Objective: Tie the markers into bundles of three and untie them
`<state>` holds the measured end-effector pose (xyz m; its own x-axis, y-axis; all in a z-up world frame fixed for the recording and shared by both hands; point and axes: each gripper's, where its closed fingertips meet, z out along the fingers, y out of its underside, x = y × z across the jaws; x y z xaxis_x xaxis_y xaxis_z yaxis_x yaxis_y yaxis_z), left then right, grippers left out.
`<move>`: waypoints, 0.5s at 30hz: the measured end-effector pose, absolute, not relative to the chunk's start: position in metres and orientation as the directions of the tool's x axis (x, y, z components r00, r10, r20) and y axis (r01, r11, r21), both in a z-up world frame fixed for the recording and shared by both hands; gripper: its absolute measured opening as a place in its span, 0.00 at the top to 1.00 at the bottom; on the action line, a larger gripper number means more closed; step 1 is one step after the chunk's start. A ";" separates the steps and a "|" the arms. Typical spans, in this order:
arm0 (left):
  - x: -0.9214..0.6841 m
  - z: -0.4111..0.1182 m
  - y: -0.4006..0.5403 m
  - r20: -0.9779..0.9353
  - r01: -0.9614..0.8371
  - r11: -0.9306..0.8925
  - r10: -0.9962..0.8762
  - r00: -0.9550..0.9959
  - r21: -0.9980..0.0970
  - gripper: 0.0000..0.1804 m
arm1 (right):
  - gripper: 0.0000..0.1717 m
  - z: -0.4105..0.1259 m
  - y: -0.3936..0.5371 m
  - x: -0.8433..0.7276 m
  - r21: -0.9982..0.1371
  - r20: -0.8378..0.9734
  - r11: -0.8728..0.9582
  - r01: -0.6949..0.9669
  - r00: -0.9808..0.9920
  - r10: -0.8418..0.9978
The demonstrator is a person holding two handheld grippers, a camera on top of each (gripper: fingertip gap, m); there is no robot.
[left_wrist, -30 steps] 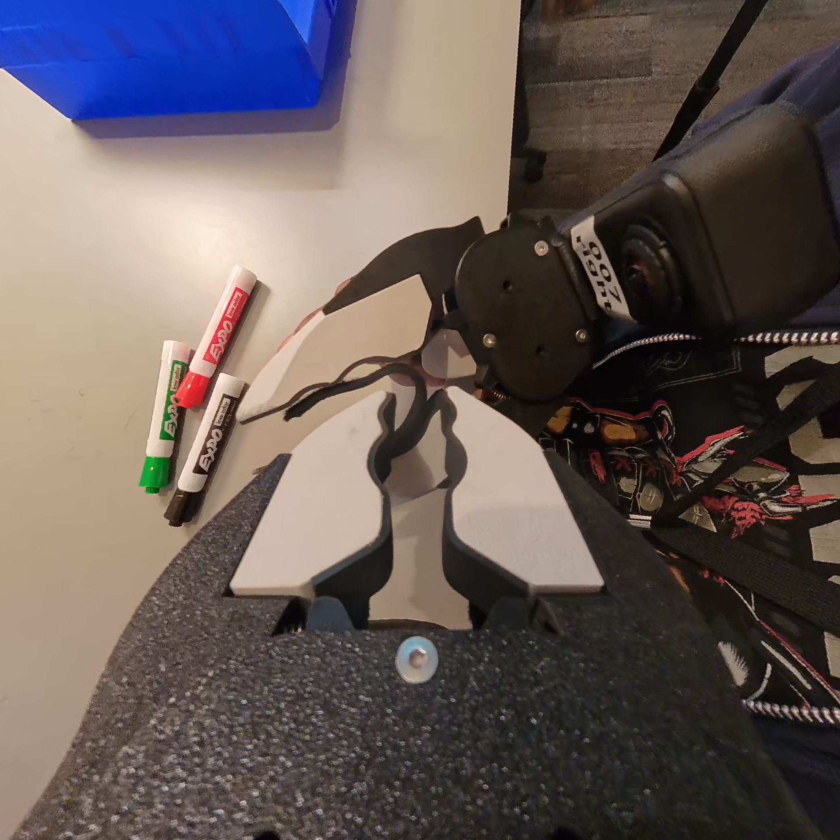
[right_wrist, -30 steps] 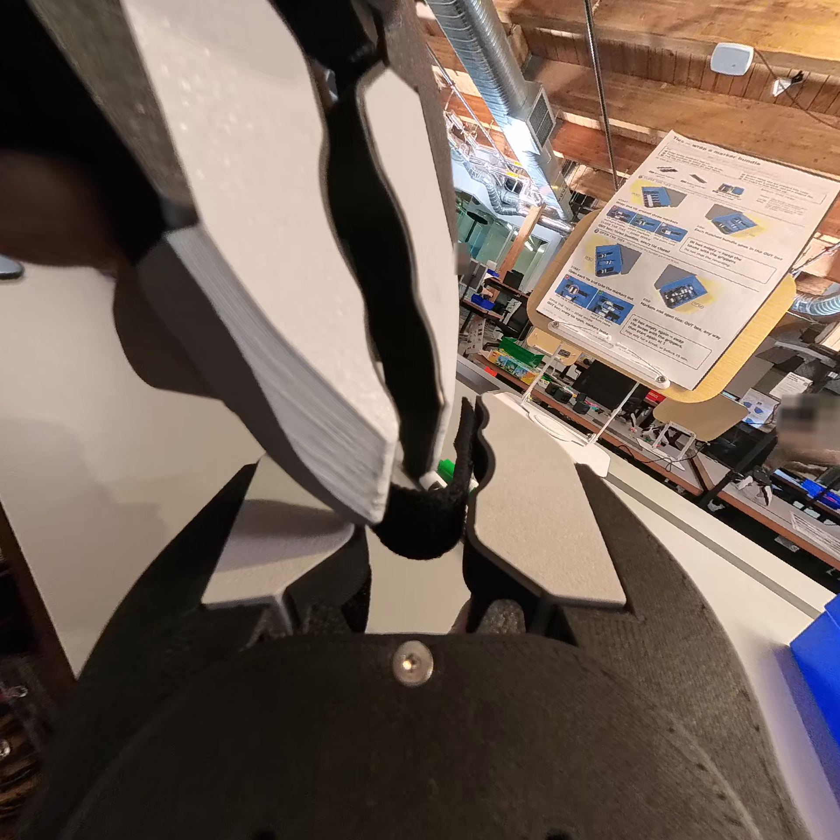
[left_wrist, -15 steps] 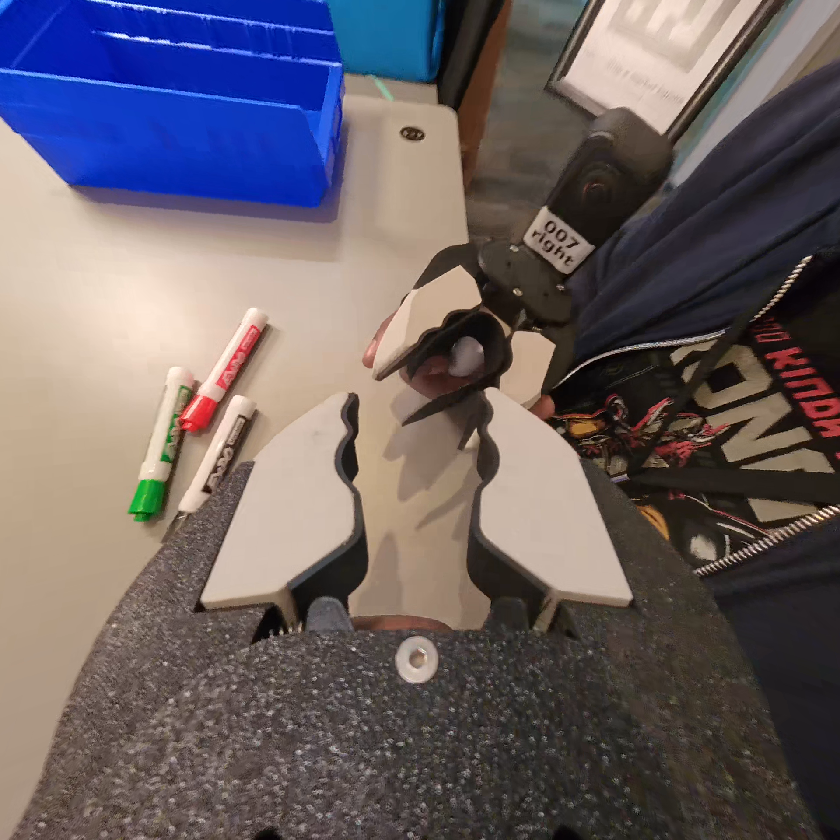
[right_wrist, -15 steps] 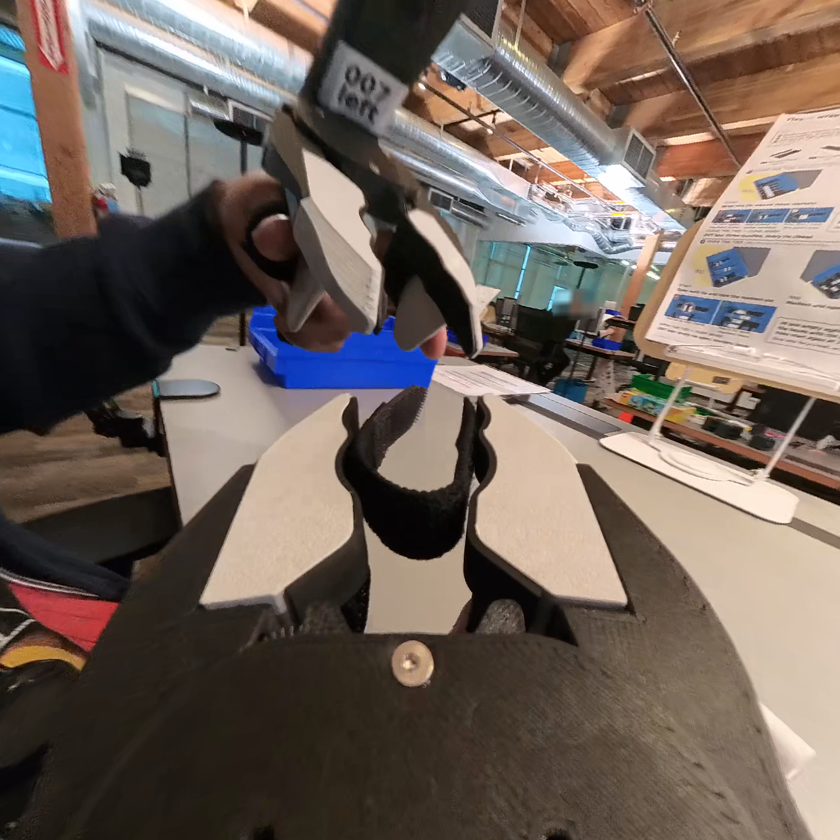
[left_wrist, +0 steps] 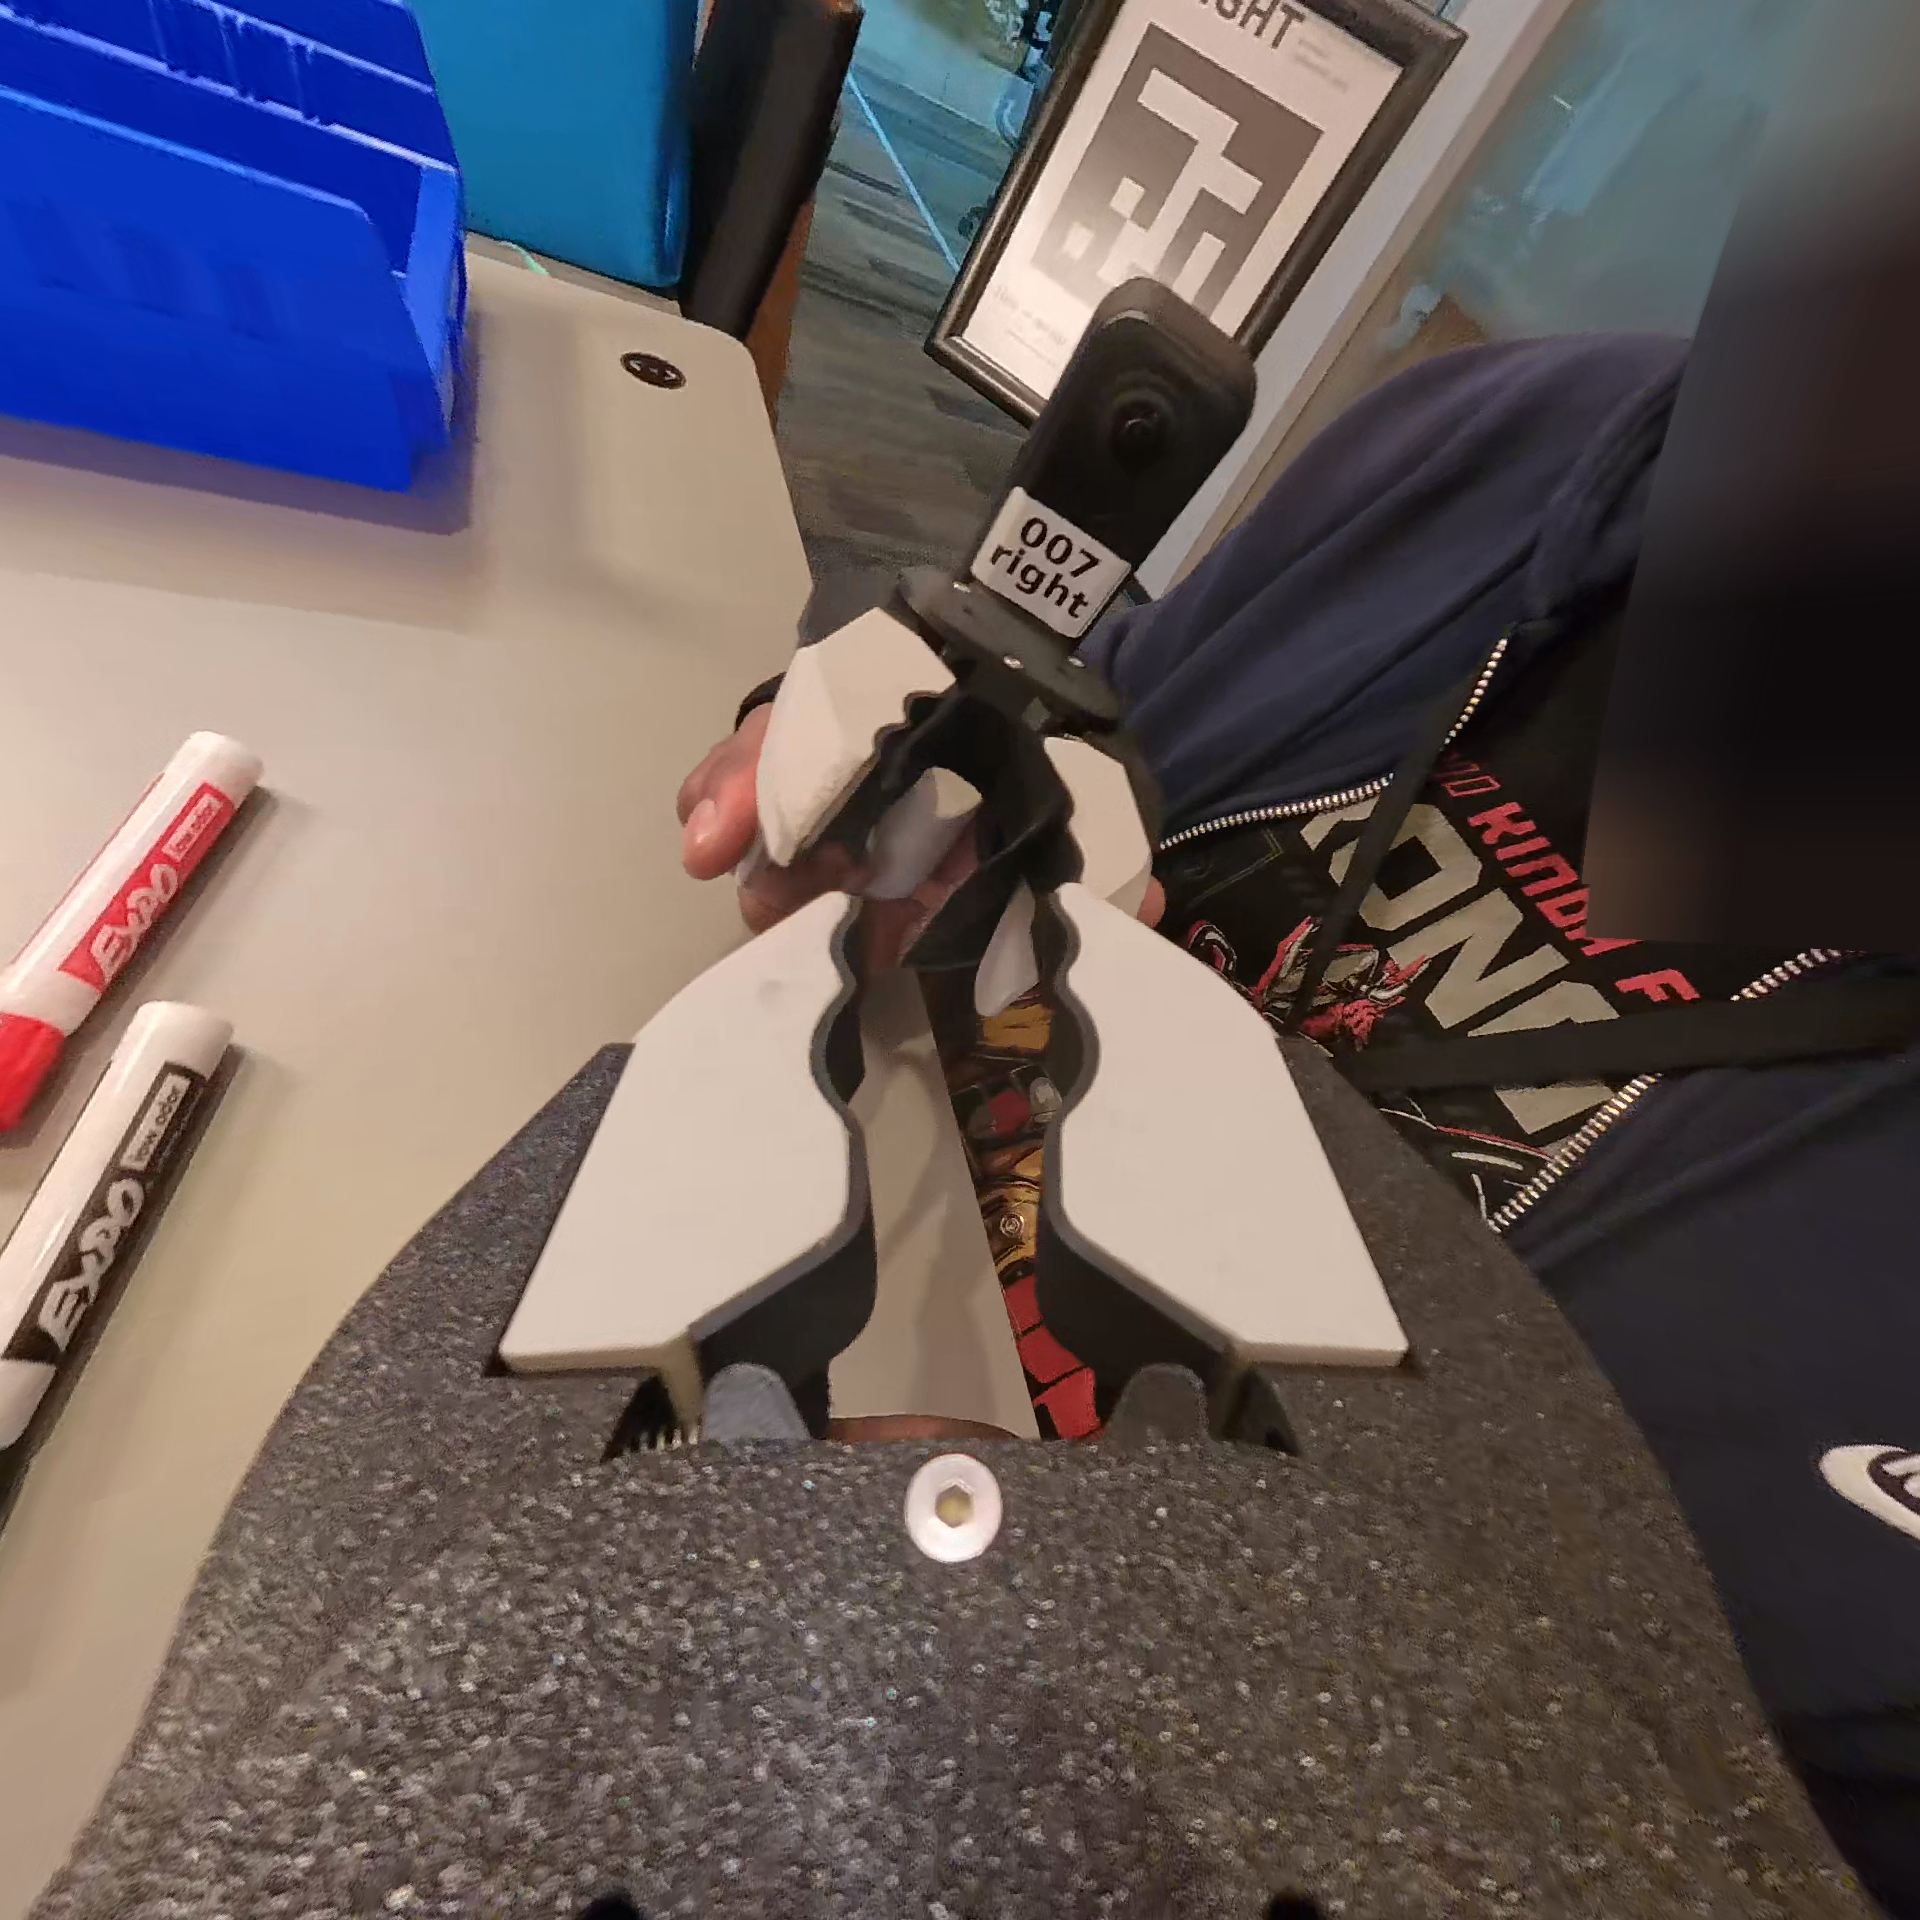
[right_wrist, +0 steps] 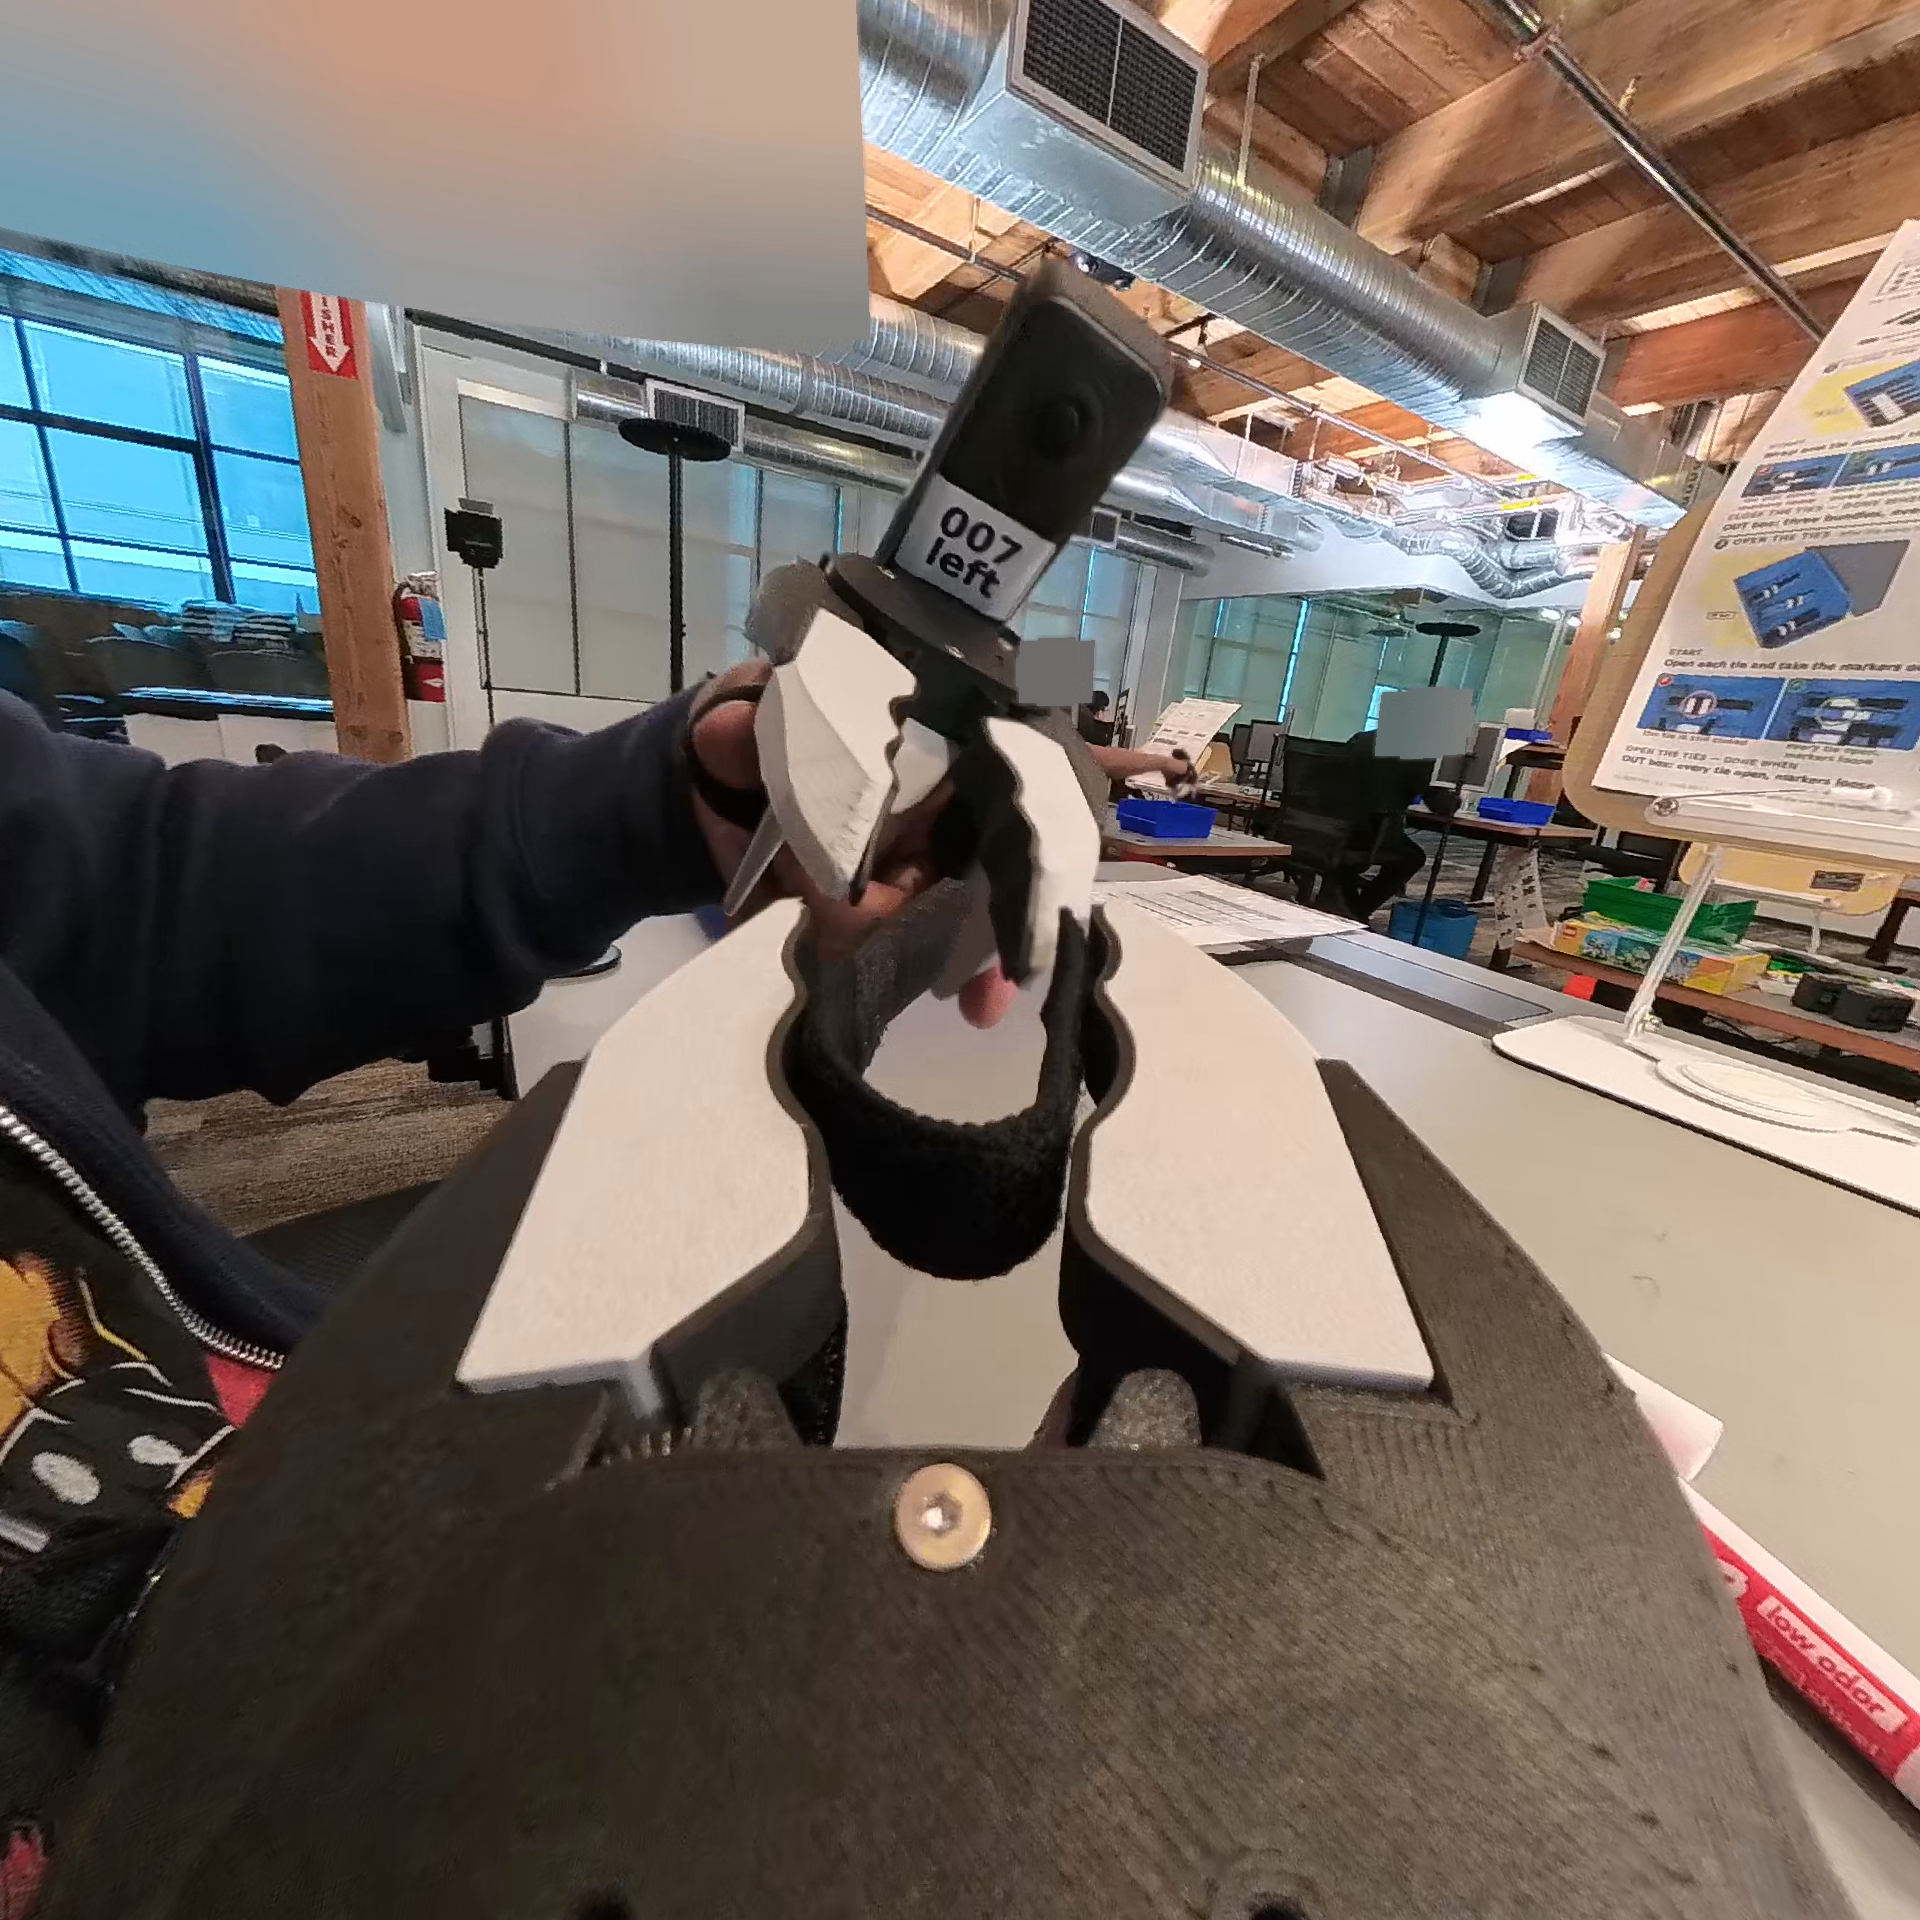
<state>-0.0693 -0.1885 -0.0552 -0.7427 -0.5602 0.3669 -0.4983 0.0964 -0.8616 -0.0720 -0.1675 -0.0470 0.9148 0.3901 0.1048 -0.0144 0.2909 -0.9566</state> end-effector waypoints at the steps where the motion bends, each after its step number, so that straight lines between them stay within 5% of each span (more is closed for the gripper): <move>1: -0.071 -0.054 -0.191 0.357 -0.490 0.104 -0.558 -0.750 -0.866 0.84 | 0.71 -0.047 -0.168 -0.072 -0.957 0.103 0.291 -0.016 0.915 0.389; 15: -0.078 -0.045 -0.202 0.263 -0.431 0.185 -0.565 -0.782 -0.883 0.89 | 0.72 -0.047 -0.168 -0.072 -0.957 0.102 0.290 -0.018 0.915 0.391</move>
<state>-0.0778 -0.2023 -0.0453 -0.7817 -0.5655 0.2629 -0.4309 0.1851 -0.8832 -0.0723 -0.1675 -0.0474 0.9148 0.3910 0.1016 -0.0176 0.2898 -0.9569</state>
